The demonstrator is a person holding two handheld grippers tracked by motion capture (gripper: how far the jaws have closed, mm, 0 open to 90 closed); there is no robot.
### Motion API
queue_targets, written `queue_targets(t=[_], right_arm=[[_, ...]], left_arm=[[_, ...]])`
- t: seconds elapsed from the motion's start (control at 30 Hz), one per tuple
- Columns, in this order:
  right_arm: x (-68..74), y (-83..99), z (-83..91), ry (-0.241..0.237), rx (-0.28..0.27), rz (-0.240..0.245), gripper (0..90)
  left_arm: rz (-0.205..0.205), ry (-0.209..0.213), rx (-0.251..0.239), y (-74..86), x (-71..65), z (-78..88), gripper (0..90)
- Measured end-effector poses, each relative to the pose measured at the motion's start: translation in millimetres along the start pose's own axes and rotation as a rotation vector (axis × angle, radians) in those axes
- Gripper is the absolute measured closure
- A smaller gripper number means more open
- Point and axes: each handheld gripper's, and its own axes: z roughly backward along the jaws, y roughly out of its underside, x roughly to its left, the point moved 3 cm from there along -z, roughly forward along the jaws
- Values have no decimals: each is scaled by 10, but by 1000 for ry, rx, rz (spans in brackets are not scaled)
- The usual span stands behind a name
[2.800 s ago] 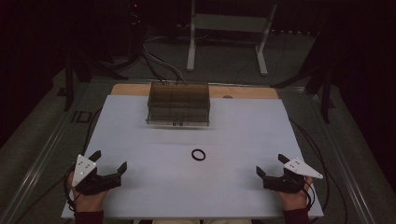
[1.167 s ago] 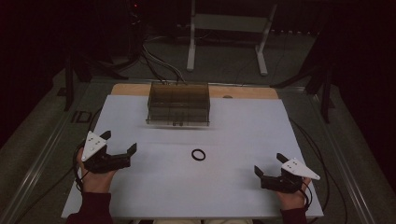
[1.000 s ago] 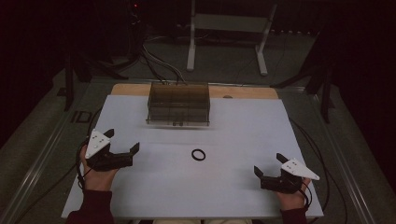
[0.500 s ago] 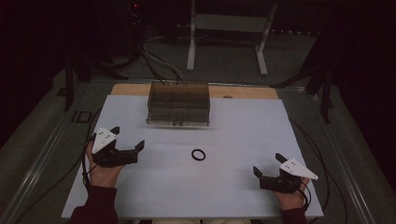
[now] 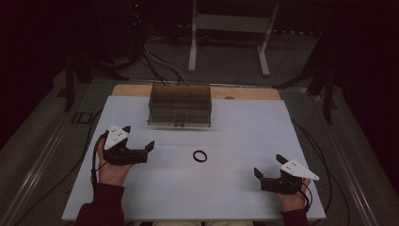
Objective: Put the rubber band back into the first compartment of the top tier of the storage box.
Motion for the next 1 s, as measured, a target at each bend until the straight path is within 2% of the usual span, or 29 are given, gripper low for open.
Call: queue_targets(t=[0.27,0.4,0.73,1.0], right_arm=[[6,0,-15,-4,2,5,0],[-16,-5,-7,-2,-7,-9,0],[7,-17,0,3,-14,4,0],[18,-20,-6,0,-18,8,0]], left_arm=[[-11,24,19,-46,-40,-81,4],[-13,34,23,-65,-64,-128,4],[-27,69,52,-80,-174,-254,4],[-24,78,66,-89,-231,-351,4]])
